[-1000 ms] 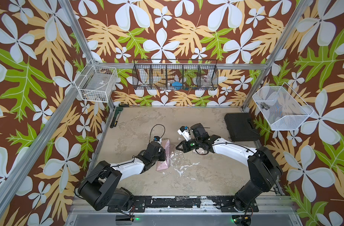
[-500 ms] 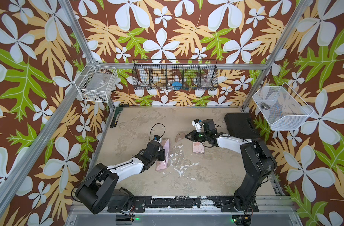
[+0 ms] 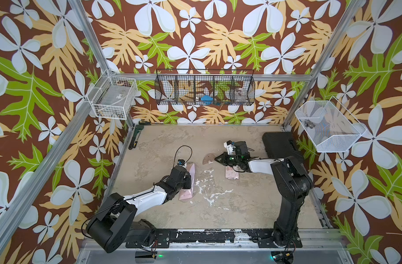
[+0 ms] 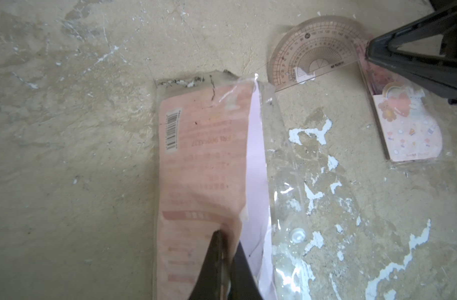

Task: Open the ruler set and take out the ruler
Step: Place the ruler at the center of the board.

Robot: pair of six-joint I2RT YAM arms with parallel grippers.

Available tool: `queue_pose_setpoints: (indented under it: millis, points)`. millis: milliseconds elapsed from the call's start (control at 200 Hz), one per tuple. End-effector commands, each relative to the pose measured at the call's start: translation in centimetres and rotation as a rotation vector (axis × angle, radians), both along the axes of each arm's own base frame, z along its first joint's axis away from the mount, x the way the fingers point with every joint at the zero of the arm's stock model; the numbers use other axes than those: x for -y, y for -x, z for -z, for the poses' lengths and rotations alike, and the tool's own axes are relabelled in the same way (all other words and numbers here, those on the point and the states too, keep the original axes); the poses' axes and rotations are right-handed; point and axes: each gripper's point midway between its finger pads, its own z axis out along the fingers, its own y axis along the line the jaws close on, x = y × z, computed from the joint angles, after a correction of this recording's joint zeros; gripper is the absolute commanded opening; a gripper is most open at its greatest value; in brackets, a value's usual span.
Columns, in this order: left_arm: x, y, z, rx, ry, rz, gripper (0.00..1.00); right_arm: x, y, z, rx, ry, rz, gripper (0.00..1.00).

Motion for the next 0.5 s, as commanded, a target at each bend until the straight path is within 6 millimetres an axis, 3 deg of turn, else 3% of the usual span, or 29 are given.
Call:
queue_pose_setpoints:
  millis: [0,135,230,495]
  points:
    - [-0.5,-0.1,0.2,0.0,-0.017,-0.026,0.0,-0.1,0.0,0.3,-0.003,-0.014,0.015,0.0]
    - [-0.9,-0.1,0.4,-0.002,-0.032,-0.041,0.0,-0.5,0.0,1.1,-0.016,-0.007,0.007,0.04]
    - [-1.1,-0.1,0.3,0.004,-0.038,-0.046,0.0,-0.6,0.2,1.1,-0.021,-0.003,0.004,0.22]
    - [-0.5,0.1,-0.2,0.025,0.0,-0.022,0.0,0.9,0.3,-2.9,0.094,0.114,0.024,0.39]
